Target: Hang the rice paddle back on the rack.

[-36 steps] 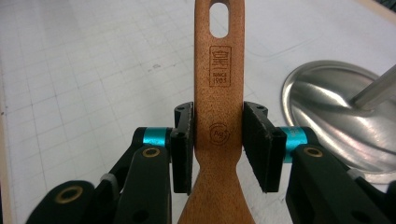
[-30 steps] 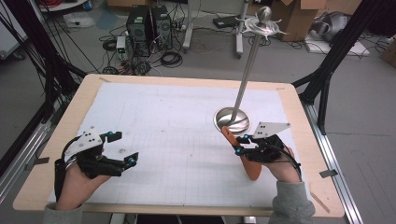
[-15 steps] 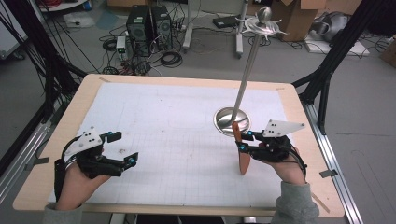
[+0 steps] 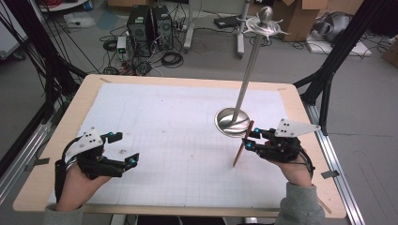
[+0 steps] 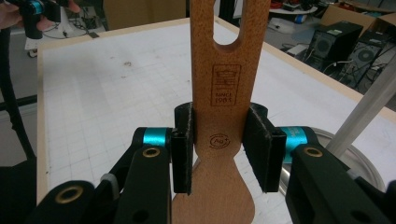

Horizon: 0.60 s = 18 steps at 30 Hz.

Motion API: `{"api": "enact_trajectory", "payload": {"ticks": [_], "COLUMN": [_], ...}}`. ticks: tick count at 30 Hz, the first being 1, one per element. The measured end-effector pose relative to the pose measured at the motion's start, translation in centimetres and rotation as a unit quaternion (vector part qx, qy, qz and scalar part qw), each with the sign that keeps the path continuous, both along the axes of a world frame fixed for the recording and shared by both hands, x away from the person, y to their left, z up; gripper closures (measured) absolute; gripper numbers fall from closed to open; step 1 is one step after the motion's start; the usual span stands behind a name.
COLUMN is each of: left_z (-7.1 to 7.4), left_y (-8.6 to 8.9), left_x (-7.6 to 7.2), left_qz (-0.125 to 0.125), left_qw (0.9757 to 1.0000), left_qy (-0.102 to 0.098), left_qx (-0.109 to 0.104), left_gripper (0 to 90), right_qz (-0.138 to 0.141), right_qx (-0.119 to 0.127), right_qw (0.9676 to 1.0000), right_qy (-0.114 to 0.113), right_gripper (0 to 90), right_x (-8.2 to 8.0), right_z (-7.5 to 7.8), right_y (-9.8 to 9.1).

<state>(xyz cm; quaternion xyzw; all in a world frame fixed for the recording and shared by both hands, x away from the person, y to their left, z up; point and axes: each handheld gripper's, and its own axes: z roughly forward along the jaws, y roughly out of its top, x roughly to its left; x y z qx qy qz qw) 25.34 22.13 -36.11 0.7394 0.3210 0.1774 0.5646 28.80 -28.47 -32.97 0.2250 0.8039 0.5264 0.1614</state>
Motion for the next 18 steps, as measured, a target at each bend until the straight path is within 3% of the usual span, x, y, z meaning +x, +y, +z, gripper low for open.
{"api": "enact_trajectory", "payload": {"ticks": [9, 18], "left_z": [0.1, 0.1], "left_y": [0.0, -0.1], "left_x": [-0.1, 0.0], "left_qz": [0.000, 0.001], "left_qw": [1.0000, 1.0000], "left_qy": [-0.001, -0.006], "left_qx": [0.000, -0.004], "left_gripper": [3.0, 3.0], "right_qz": [0.002, -0.003], "right_qx": [0.017, 0.013], "right_qw": [0.9998, 0.9999], "right_qy": [-0.003, -0.005], "right_gripper": [64.9, 64.9], "right_x": [0.1, 0.9], "right_z": [0.0, 0.2], "right_y": [-0.4, -1.2]}}
